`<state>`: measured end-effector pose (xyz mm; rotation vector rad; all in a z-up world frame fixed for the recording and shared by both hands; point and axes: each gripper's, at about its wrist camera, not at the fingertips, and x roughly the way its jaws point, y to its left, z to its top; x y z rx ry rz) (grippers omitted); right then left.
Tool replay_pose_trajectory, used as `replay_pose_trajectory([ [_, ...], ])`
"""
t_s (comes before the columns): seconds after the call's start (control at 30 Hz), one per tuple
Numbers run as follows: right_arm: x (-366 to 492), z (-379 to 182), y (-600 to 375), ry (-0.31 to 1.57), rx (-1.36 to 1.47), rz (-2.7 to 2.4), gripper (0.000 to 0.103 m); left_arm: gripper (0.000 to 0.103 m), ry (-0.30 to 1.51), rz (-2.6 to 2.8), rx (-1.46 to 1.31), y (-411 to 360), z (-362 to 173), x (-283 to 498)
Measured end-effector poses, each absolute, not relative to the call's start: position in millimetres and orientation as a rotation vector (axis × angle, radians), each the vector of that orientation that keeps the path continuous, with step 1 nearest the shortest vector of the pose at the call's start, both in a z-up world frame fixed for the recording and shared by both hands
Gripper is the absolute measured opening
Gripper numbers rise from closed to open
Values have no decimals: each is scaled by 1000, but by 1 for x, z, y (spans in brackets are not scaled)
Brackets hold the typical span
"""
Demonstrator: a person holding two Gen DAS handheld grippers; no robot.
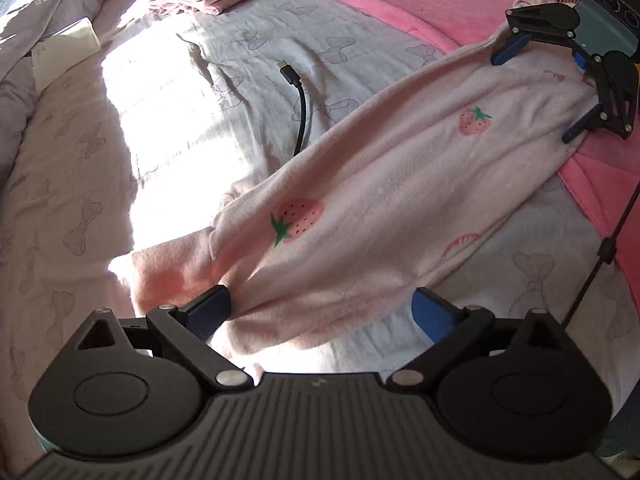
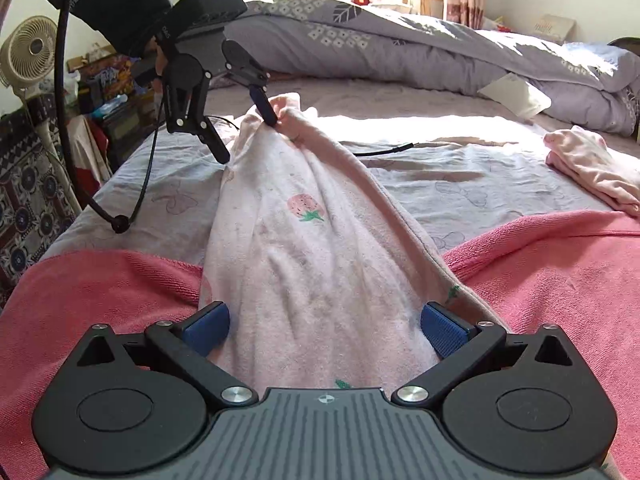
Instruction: Fold clothes
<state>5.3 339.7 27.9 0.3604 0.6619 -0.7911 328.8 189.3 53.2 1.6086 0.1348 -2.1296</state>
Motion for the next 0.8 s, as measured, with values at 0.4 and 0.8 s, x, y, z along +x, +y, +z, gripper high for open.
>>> replay_pose_trajectory([
  [0.4,9,22,340,663,336,-811,103,99,1267,-1833,497,165,60,441],
  [0.8,14,23,342,684,325,-832,103,99,1258,-1604,26,171,11,428],
])
